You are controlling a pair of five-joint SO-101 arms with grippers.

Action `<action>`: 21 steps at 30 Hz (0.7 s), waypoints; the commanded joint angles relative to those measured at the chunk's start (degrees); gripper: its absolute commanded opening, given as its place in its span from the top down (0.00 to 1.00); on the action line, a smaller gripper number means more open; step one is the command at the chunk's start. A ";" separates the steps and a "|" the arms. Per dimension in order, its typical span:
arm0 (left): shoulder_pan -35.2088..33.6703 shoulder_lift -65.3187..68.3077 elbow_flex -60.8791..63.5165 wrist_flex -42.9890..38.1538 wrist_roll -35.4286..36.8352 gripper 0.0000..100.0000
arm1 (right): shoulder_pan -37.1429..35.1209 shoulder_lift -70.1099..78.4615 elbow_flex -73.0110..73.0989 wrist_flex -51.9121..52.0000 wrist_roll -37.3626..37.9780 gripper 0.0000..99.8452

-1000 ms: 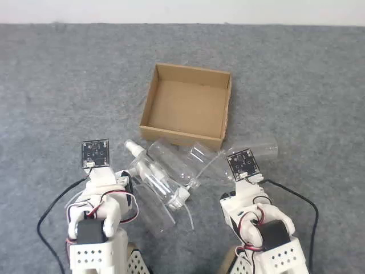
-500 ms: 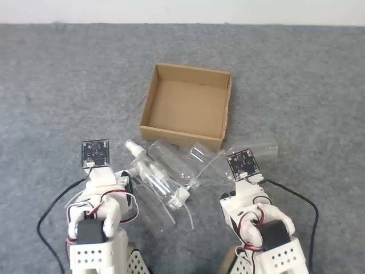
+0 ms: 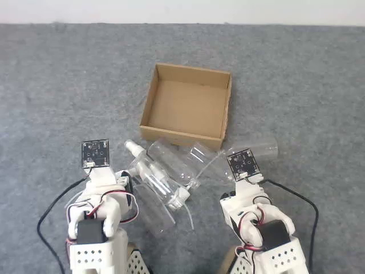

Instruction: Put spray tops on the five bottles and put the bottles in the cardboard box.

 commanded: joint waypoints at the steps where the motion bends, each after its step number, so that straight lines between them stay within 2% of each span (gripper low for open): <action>1: 0.09 -0.79 -0.48 0.26 0.53 0.92 | -0.48 -1.01 1.41 0.22 0.79 0.99; 21: 0.09 -0.79 -0.48 0.26 0.53 0.92 | -0.48 -1.01 1.41 0.22 0.79 0.99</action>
